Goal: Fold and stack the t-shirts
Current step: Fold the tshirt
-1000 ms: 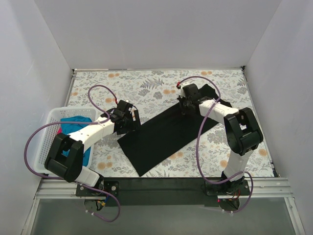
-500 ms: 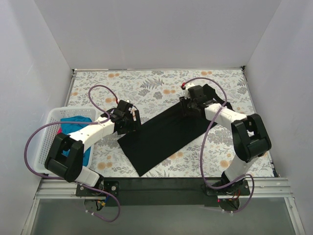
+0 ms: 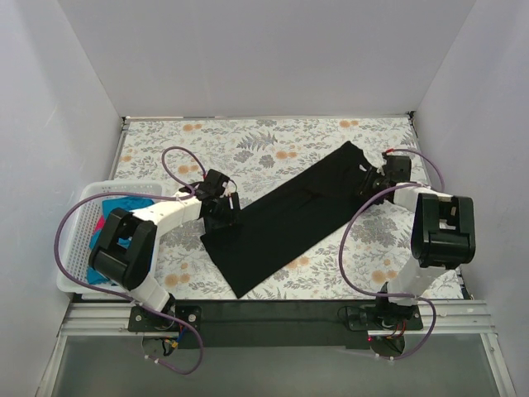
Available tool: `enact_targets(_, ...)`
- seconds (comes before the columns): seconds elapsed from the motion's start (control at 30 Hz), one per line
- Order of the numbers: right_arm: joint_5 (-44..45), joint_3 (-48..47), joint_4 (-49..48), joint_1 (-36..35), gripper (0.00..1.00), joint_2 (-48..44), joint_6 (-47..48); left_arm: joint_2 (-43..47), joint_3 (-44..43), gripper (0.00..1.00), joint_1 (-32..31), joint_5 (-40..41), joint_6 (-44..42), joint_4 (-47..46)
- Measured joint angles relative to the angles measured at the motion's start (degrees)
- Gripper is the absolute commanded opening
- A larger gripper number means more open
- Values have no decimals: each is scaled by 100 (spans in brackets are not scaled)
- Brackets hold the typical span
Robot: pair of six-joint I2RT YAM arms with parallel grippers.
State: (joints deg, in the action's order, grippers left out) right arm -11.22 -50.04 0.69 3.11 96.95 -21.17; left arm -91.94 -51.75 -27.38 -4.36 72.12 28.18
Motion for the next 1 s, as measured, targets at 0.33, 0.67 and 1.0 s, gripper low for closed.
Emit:
enact_targets(0.33,-1036,-1987,-435,195,43,1891,-612,-284,-63,66,42,-1478,466,-59)
enact_targets(0.67,-2120,-4395,-680,-68,43,3755,-1029,-907,-262,68,-588,-2835,1266,-205)
enact_targets(1.0,-2312,-5302,-686,-520,48,4328,-1093,-942,-317,76,-1058,-2841,1749,-256)
